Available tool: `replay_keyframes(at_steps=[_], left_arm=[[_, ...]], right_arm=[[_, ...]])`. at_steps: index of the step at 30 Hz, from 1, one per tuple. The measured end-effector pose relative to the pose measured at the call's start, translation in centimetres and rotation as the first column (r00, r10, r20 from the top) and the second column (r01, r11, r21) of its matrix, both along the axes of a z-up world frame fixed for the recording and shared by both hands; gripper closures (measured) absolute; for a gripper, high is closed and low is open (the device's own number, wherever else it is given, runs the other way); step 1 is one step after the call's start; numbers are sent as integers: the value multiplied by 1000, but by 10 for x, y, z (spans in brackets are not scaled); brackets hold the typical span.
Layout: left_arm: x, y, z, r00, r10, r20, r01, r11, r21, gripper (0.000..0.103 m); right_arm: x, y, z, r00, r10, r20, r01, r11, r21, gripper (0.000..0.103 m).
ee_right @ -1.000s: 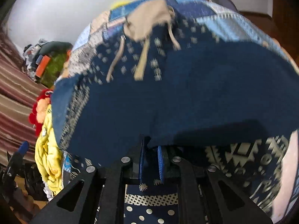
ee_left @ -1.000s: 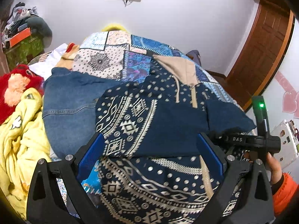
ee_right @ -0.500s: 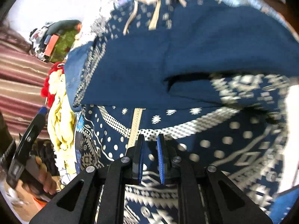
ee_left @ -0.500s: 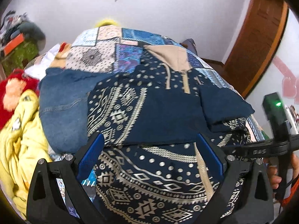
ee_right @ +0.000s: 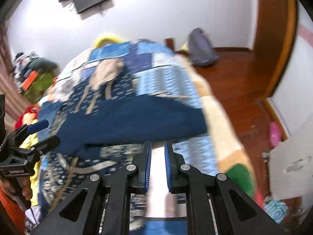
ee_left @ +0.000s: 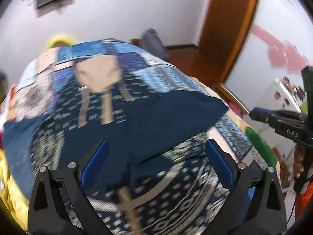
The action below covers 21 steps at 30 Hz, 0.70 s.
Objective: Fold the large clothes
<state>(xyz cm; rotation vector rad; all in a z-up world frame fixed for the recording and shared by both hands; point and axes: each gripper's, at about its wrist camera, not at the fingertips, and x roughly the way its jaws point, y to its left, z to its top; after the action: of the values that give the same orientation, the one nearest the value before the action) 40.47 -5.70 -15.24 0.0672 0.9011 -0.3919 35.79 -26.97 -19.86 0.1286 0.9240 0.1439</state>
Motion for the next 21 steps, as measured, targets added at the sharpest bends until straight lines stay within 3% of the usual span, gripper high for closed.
replay_keyframes(at_steps=[6,9,12,15,18,21], left_arm=[[30,-100,-35,983,-175,-45,179,976,122,4],[41,-135,-54,976,-207,-63,215,961,172,4],[50,-159,-70,968,-235,-88,248,948,198,4],[58,-174,-83,949,-275,-154,299,941,162,10],[68,-183,-91,953,-266,-144,292,934,204,21],[80,-186,-99,959,-248,-134,274,933,233,49]], right_arm=[[-4,-57,-9,995,-96,-10,96,995,35,94],[-6,-74,-19,990,-140,-22,141,989,36,94],[-8,-85,-30,983,-177,-40,179,983,38,94],[-7,-92,-42,978,-195,-73,200,977,68,94],[-8,-92,-49,975,-202,-91,210,974,88,94],[-13,-90,-48,976,-198,-88,206,974,95,94]])
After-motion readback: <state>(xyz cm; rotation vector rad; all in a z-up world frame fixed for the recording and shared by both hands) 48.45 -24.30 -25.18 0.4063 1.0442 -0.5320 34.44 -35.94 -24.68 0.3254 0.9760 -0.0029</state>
